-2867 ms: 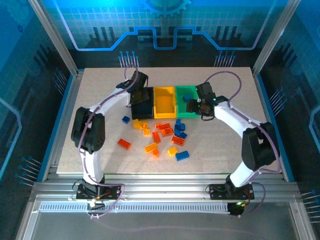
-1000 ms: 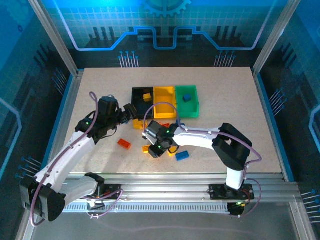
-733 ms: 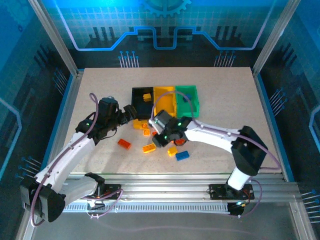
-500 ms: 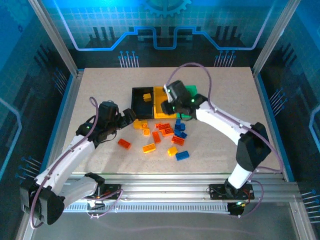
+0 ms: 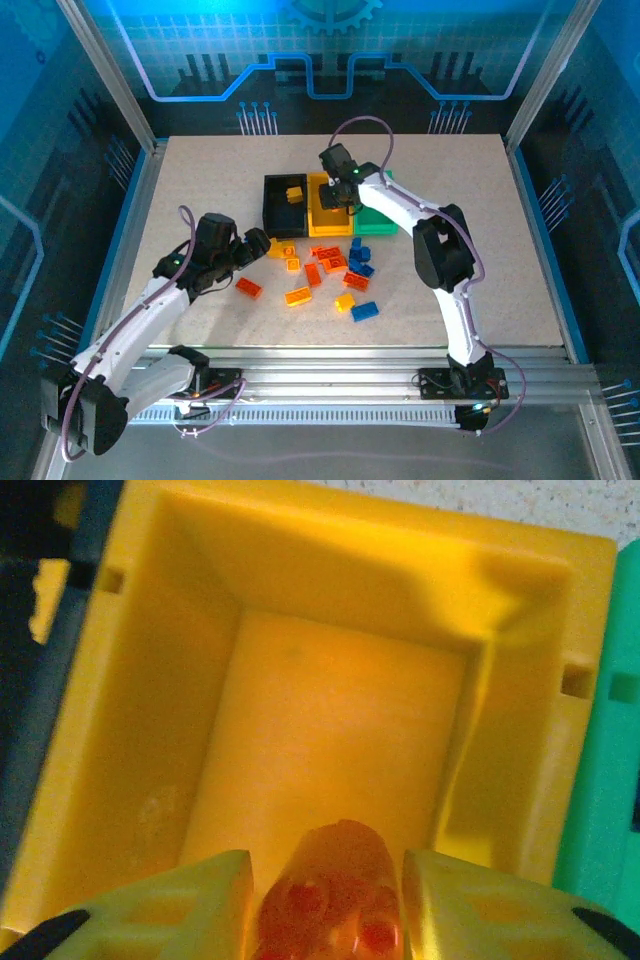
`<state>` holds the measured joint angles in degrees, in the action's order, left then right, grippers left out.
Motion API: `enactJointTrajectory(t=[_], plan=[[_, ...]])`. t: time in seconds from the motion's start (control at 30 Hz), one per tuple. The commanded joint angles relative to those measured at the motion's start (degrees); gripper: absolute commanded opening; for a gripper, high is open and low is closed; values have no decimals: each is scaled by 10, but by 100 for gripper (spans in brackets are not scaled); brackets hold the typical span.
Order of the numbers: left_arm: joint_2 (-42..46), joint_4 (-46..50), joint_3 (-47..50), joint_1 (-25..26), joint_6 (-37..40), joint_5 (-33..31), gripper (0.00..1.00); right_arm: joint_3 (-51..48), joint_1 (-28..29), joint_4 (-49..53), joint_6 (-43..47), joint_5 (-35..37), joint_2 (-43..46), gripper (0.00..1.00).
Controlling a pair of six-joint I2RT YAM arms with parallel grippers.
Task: Sort the legos into containers by color
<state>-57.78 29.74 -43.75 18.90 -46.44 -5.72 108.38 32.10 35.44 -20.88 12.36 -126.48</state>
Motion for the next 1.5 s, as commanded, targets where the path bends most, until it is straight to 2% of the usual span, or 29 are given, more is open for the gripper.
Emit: enactJointTrajectory(t=[0.0,0.07,0.23,0.43,0.57,0.67,0.77,0.93,1.03,1.2,1.33,1.47], plan=[[3,3,5,-4,-2,18,99,27,0,33,-14,-16,0,61],[0,5,-1,-4,1,19,99,26,1,32,-15,-18,14,68],[-2,11,-12,-5,6,21,99,-23,2,31,-28,-29,86,74],[-1,9,-6,-7,7,25,99,-242,31,15,-41,-44,248,79],[-5,3,2,-13,8,31,99,-408,71,33,-51,-46,352,83],[-7,-5,13,-18,6,32,99,-497,116,48,-76,-50,397,86],[-10,-13,24,-22,1,32,99,-543,162,51,-106,-39,405,89],[-21,-20,32,-24,-1,32,99,-563,202,43,-151,11,388,96],[-29,-17,31,-25,0,33,99,-561,209,37,-152,24,366,98],[-36,-17,30,-25,0,34,99,-557,213,12,-153,1,341,100],[-36,-17,30,-25,-1,33,99,-556,213,19,-155,10,321,96],[-36,-14,29,-25,2,31,99,-563,210,20,-150,7,321,82]])
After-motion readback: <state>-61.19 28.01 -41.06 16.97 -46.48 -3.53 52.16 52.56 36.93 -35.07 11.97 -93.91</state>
